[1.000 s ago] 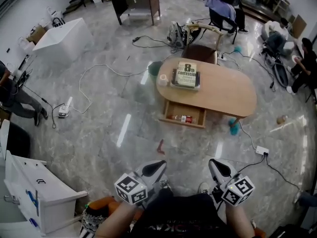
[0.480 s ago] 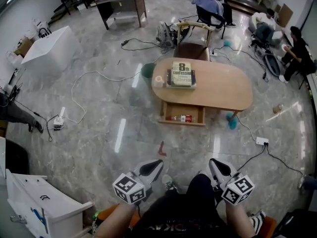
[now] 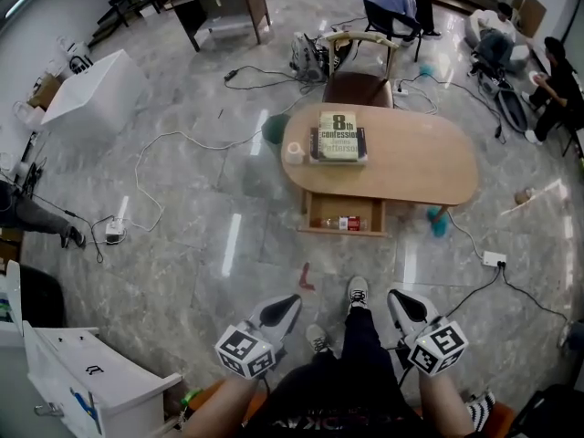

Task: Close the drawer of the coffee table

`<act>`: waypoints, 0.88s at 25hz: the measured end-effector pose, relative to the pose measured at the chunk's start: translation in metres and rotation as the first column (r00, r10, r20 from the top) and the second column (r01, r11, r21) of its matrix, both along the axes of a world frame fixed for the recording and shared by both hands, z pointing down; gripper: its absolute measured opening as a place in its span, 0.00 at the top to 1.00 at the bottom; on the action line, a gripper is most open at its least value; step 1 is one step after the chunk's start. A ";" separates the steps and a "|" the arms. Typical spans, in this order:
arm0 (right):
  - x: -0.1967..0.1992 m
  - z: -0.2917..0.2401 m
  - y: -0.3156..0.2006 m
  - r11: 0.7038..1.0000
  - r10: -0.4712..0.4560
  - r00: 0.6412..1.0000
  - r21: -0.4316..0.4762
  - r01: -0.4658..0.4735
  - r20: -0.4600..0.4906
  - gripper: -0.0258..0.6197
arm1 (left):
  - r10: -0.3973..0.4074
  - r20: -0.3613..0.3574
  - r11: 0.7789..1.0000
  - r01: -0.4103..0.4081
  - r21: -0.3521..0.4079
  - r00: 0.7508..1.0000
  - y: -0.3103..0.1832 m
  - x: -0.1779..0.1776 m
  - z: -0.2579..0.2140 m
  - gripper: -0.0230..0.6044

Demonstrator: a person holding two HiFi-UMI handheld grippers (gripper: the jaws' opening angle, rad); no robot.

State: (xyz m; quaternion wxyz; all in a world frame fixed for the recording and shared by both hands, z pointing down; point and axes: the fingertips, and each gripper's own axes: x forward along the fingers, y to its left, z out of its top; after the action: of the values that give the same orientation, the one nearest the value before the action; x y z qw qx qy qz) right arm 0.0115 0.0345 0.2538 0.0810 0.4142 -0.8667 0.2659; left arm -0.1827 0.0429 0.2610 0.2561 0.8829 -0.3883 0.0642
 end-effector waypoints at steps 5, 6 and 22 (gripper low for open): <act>0.011 0.026 -0.046 1.000 -0.016 1.000 -0.014 0.016 -0.023 0.96 | -0.005 0.045 0.999 0.004 0.035 0.999 -0.037 0.015 0.016 0.97; 0.013 0.032 -0.054 1.000 -0.018 0.999 -0.016 0.018 -0.031 0.96 | -0.012 0.053 0.999 0.010 0.045 0.999 -0.044 0.017 0.020 0.97; 0.049 0.154 -0.160 0.999 -0.001 0.996 -0.048 -0.003 -0.088 0.96 | -0.036 0.185 0.999 0.034 0.009 0.982 -0.152 0.034 0.146 0.97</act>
State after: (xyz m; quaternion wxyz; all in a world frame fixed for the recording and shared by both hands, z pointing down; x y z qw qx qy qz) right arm 0.0605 -0.1258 0.4081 0.1290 0.4240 -0.8554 0.2680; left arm -0.1491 -0.1095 0.4068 0.2174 0.8669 -0.4260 0.1404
